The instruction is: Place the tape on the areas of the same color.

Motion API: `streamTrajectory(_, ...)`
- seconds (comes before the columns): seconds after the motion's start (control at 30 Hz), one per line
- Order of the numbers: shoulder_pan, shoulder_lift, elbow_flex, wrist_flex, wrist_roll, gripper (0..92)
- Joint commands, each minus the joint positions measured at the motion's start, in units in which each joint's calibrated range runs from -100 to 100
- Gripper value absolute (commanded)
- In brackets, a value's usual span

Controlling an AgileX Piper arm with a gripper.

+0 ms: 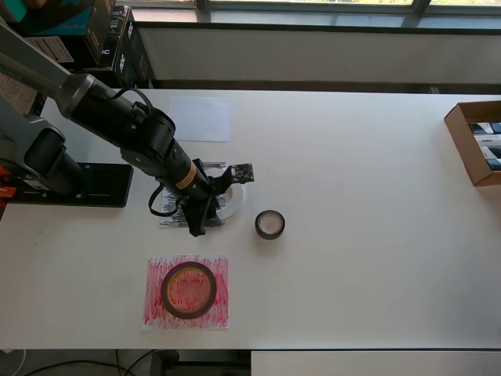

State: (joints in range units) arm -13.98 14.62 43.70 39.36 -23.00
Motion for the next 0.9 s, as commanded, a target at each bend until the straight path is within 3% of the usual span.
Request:
streamTrajectory(0.0, 0.02, 1.47, -0.04, -0.45, -0.32, 47.4)
streamTrajectory(0.87, 2.07, 5.77, 0.68, -0.53, 0.58, 47.8)
